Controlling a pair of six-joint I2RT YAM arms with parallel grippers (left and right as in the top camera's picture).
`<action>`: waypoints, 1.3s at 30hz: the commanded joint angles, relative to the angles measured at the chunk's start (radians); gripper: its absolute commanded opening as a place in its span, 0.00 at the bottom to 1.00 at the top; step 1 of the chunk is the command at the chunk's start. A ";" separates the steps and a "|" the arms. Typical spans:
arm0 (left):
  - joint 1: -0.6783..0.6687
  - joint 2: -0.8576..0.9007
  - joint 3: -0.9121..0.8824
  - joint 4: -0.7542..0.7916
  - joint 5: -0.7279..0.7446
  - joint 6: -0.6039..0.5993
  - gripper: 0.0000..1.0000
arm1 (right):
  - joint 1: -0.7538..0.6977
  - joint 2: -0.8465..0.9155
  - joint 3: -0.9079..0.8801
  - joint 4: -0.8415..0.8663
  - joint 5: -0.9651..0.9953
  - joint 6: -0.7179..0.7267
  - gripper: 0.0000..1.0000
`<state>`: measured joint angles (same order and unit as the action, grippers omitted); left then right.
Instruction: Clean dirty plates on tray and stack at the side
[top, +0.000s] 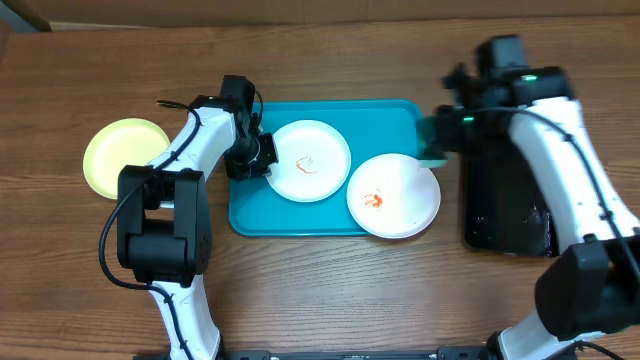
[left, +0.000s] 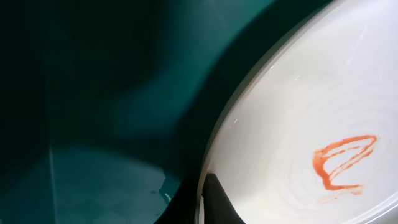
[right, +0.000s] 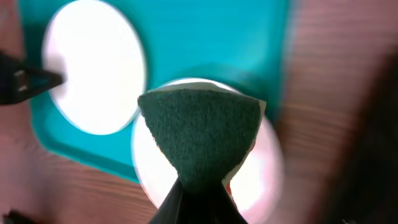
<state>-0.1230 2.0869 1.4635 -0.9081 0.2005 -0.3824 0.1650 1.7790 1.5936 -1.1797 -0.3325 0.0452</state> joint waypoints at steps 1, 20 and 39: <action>0.000 0.009 -0.021 -0.024 -0.089 0.023 0.04 | 0.085 0.025 0.016 0.046 -0.021 0.023 0.04; -0.003 0.010 -0.021 -0.021 -0.016 0.140 0.04 | 0.421 0.275 0.016 0.424 0.017 0.257 0.04; -0.003 0.010 -0.021 -0.003 0.003 0.139 0.04 | 0.486 0.408 0.016 0.540 0.016 0.442 0.04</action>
<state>-0.1230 2.0853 1.4631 -0.9157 0.2169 -0.2661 0.6441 2.1548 1.5936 -0.6476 -0.3237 0.4500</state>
